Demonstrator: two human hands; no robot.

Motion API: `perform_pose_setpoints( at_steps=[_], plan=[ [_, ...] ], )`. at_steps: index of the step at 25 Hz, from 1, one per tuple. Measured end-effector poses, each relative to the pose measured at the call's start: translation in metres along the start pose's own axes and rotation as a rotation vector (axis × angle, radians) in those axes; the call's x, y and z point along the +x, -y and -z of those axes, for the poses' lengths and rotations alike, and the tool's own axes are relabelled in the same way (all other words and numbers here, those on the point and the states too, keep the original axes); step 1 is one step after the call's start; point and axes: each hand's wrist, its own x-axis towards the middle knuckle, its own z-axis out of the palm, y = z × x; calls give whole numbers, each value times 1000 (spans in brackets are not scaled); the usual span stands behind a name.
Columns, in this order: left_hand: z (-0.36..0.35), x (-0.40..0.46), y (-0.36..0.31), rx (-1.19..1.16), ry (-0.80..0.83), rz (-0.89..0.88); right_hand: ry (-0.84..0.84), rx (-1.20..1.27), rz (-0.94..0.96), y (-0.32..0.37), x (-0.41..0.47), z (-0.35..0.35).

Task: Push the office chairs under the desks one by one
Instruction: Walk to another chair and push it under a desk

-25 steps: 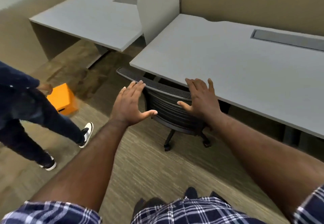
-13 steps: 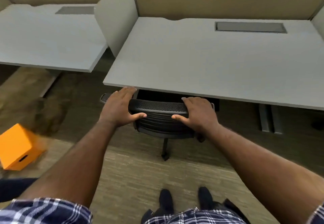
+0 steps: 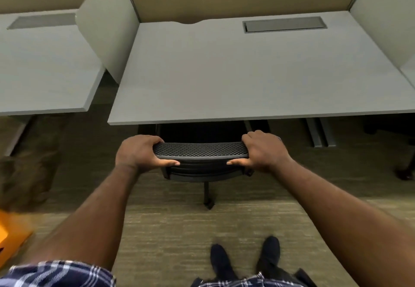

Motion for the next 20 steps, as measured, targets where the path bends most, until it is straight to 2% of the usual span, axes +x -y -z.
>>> perform_pose_setpoints(
  at_steps=[11,20],
  plan=[
    [3,34,-35,45,32,-101,6,7,-105,-25,-35,4],
    [-17,71,-108,41,-57,-141,4,-36,-129,-106,-53,7]
  ],
)
